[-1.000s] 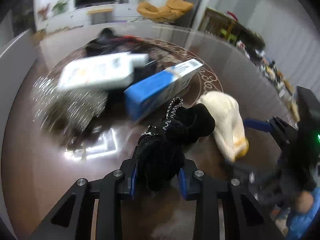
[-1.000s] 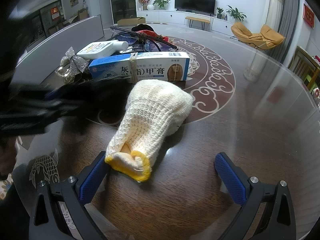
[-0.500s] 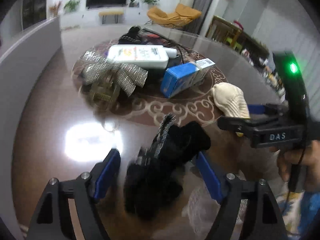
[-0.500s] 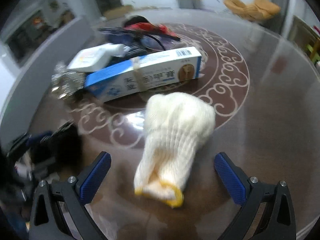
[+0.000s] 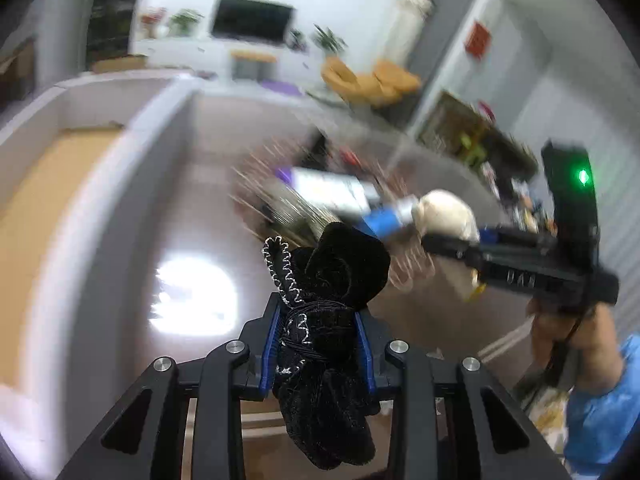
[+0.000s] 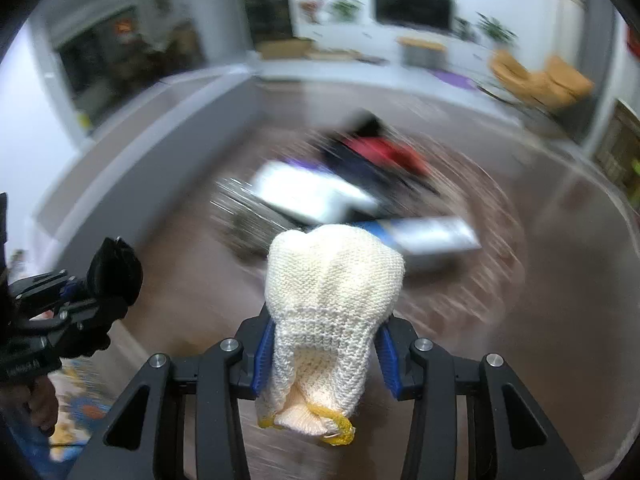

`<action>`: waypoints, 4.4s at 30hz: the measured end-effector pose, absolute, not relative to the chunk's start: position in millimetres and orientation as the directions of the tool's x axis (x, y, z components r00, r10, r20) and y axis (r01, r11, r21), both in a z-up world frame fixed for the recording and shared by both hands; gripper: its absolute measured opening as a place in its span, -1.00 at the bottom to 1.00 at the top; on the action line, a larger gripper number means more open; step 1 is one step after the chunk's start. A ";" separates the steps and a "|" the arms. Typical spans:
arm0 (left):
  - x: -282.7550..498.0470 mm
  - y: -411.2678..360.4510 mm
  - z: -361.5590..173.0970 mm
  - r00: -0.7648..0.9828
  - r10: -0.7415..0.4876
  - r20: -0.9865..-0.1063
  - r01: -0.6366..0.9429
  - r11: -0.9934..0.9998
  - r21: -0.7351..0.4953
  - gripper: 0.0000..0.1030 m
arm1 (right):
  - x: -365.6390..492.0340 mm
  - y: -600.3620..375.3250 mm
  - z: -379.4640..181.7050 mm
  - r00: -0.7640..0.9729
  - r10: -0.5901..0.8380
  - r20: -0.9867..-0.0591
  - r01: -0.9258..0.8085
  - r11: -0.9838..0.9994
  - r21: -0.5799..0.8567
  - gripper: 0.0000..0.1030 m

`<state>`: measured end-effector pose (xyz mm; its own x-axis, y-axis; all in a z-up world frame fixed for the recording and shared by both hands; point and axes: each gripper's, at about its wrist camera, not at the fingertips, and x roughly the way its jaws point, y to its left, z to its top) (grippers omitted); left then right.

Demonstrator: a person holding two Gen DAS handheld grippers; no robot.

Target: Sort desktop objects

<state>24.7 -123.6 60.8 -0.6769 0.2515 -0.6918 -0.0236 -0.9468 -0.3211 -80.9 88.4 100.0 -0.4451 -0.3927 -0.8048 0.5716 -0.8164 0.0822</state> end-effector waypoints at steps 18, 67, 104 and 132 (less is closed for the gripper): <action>70.4 -384.6 33.2 -0.488 -0.195 -0.851 0.546 -0.829 -0.122 0.01 | -15.8 -250.1 87.0 -0.180 -0.543 -0.820 0.875 -0.469 0.118 0.35; -4.3 -79.2 -41.2 -0.612 -0.020 -0.791 0.083 -0.996 -0.040 0.99 | -98.1 128.5 -26.8 -0.555 -0.184 -0.812 0.330 -0.944 -0.012 1.00; -8.4 -75.9 -42.4 -0.593 -0.049 -0.804 0.078 -0.997 0.003 1.00 | -96.6 129.3 -26.0 -0.555 -0.183 -0.812 0.331 -0.944 -0.013 1.00; -8.9 -75.9 -42.7 -0.593 -0.049 -0.804 0.078 -0.997 0.003 1.00 | -96.9 129.5 -26.0 -0.555 -0.183 -0.812 0.331 -0.944 -0.013 1.00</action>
